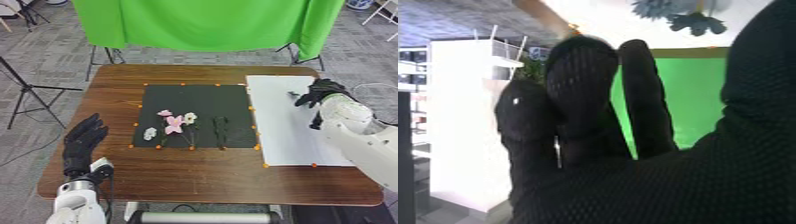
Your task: Arrange flowers
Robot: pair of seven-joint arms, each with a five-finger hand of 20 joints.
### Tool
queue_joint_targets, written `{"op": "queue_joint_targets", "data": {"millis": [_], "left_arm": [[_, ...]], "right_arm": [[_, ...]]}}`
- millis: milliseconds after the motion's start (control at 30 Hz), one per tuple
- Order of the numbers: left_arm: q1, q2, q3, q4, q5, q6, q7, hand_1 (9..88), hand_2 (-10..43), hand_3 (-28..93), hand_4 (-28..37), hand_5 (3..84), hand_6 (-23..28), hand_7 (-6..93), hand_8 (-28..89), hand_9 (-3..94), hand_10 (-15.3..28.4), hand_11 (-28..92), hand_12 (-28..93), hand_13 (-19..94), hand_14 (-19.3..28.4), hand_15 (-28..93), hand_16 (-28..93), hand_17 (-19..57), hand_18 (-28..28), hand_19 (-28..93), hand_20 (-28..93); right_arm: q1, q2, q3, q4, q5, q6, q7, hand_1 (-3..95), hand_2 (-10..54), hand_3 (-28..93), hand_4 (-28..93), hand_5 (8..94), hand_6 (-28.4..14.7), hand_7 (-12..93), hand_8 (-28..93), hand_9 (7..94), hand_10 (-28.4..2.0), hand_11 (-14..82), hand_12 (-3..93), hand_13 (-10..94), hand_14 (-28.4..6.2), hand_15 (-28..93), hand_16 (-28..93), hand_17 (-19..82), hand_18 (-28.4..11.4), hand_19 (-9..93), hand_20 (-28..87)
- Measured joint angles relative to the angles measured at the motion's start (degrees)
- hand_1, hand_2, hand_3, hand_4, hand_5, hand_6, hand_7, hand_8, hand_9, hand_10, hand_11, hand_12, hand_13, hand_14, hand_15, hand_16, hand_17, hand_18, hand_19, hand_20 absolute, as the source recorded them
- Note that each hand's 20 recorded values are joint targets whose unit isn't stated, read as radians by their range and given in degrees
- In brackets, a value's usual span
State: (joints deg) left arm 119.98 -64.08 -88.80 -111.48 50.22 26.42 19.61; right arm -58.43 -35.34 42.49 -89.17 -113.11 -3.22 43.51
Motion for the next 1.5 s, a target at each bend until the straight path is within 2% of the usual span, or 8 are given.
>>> {"op": "queue_joint_targets", "data": {"millis": [133, 400, 467, 567, 800, 1033, 1267, 1500], "left_arm": [[-0.03, 0.0, 0.03, -0.05, 0.0, 0.1, 0.25, 45.9, 4.4, 70, -14.3, 48.7, 1.5, 21.1, -11, 42.7, 12.2, 25, 10, 40, 16.0, 30, -3, 16.9, 14.2, 27, 31], [0.04, -0.06, -0.02, -0.09, -0.05, 0.19, 0.42, 45.9, 4.5, 70, -14.3, 48.9, 1.5, 21.2, -11, 42.7, 12.2, 25, 10, 40, 16.0, 30, -3, 17.0, 14.2, 27, 31], [0.1, -0.07, -0.04, -0.11, -0.08, 0.19, 0.43, 45.8, 4.5, 70, -14.2, 48.9, 1.6, 21.1, -11, 42.7, 12.2, 25, 10, 40, 16.0, 30, -3, 17.0, 14.2, 27, 31], [0.1, -0.19, -0.21, -0.1, -0.09, 0.11, 0.41, 45.8, 4.6, 70, -14.3, 49.0, 1.6, 21.1, -11, 42.7, 12.2, 25, 10, 40, 16.0, 30, -3, 16.9, 14.2, 27, 31], [0.07, -0.81, -1.43, 0.32, -0.1, -0.34, 0.24, 45.7, 4.7, 70, -14.2, 49.2, 1.9, 20.8, -11, 42.7, 12.3, 25, 10, 40, 16.0, 30, -3, 16.9, 14.1, 27, 31], [0.05, -0.93, -1.86, 0.57, -0.11, -0.72, 0.08, 45.7, 4.8, 70, -14.2, 49.1, 2.1, 20.6, -11, 42.7, 12.3, 25, 10, 40, 15.9, 30, -3, 16.8, 14.2, 27, 31], [0.03, -1.03, -2.98, 0.92, -0.15, -1.49, -0.55, 45.5, 4.9, 70, -14.2, 49.1, 2.2, 20.5, -10, 42.7, 12.3, 25, 10, 40, 15.9, 30, -3, 16.6, 14.2, 27, 31], [0.04, -1.02, -3.01, 0.93, -0.17, -1.57, -0.58, 45.3, 4.8, 70, -14.1, 49.0, 2.1, 20.6, -10, 42.6, 12.4, 25, 10, 40, 16.0, 30, -3, 15.3, 14.1, 25, 29]], "right_arm": [[-0.08, -0.55, -1.76, 1.08, -2.81, 5.18, -0.4, 35.7, -9.5, 70, -17, 57.0, 1.9, 20, -9, 57.1, -17.5, 8.6, 15.5, 82, -6.5, 65, 26, 56, -17.7, 93, 47], [-1.27, -1.16, -1.89, 1.59, -3.16, 4.37, -0.57, 38.8, -9.5, 70, -18, 58.4, 2.6, 20, -10, 61.8, -16.2, 10.8, 15.9, 84, -6.0, 64, 26, 57, -17.5, 93, 48], [-1.57, -1.38, -1.89, 1.84, -3.13, 3.77, -0.57, 40.2, -9.5, 70, -18, 59.7, 2.7, 21, -10, 64.6, -15.7, 11.9, 16.0, 85, -5.7, 64, 26, 57, -17.5, 93, 48], [-1.69, -1.55, -2.4, 2.21, -3.08, 3.47, -0.62, 48.3, -9.4, 65, -20, 66.7, 1.3, 20, 2, 74.9, -12.9, 15.4, 16.5, 87, -5.2, 63, 27, 59, -17.4, 93, 48], [-1.59, -1.4, -4.47, 2.23, -3.27, 8.53, -1.64, 58.8, -9.5, 64, -22, 78.2, 0.3, 19, 6, 89.6, -9.5, 15.5, 33.9, 91, -3.2, 63, 30, 64, -15.8, 93, 51], [-1.49, -0.53, -4.62, -0.61, -2.12, 11.31, -2.55, 59.9, -9.5, 64, -22, 80.1, -0.3, 19, 5, 91.0, -9.6, 14.4, 35.0, 92, -2.5, 63, 31, 65, -15.1, 93, 50], [-0.75, -0.04, -1.27, -7.91, 6.44, 15.7, -4.06, 59.8, -9.5, 64, -22, 80.4, -0.2, 18, 5, 91.0, -9.0, 12.7, 34.8, 92, -2.3, 63, 32, 65, -14.6, 93, 51], [9.94, -1.22, -12.64, -10.06, 8.43, 12.33, -14.69, 59.0, -9.5, 64, -22, 79.4, 1.0, 19, 5, 89.8, -8.5, 10.4, 35.8, 90, -2.0, 64, 33, 63, -14.0, 93, 53]]}}
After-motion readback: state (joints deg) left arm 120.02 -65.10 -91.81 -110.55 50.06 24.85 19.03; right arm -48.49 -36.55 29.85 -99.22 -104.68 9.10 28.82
